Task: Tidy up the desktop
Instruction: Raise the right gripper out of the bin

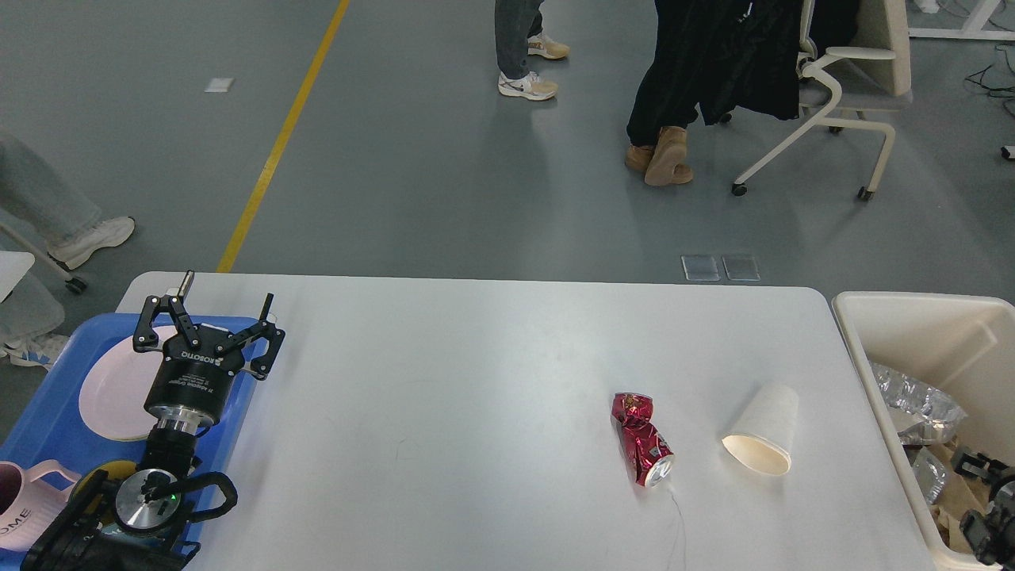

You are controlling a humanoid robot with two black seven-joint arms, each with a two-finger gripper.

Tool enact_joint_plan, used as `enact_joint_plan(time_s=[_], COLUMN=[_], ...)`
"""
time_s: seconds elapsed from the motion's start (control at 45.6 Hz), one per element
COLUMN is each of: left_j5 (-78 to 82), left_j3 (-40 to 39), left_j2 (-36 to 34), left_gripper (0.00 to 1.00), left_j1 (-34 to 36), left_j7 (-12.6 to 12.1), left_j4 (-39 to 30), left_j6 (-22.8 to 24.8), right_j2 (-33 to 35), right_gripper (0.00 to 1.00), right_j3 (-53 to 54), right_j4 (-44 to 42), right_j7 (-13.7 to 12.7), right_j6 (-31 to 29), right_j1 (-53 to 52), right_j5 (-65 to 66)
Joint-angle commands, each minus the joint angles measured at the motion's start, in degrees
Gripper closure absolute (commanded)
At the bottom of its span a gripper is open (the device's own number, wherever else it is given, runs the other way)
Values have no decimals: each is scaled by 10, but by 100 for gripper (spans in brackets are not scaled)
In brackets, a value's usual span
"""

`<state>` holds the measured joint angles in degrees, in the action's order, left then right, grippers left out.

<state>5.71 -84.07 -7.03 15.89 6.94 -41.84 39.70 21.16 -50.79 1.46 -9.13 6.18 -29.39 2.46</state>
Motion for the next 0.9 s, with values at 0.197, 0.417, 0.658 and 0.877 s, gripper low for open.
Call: enact_joint_plan(time_s=[0.197, 0.417, 0.658, 0.877], left_j5=[0, 0, 0, 0], left_j3=[0, 0, 0, 0], left_j2=[0, 0, 0, 0], left_gripper=[4, 4, 4, 4], left_j1=[0, 0, 0, 0], left_j7=[0, 0, 0, 0], left_j4=[0, 0, 0, 0], left_j6=[0, 0, -1, 0], right_j2=[154, 190, 82, 10], right_gripper=[0, 0, 0, 0], right_j3=[-16, -155, -236, -212], right_j4=[328, 603, 684, 739], right_j7=[-4, -62, -120, -118], right_j6=[-51, -64, -340, -537], right_j1=[-252, -541, -783, -947], right_j5=[22, 134, 133, 102])
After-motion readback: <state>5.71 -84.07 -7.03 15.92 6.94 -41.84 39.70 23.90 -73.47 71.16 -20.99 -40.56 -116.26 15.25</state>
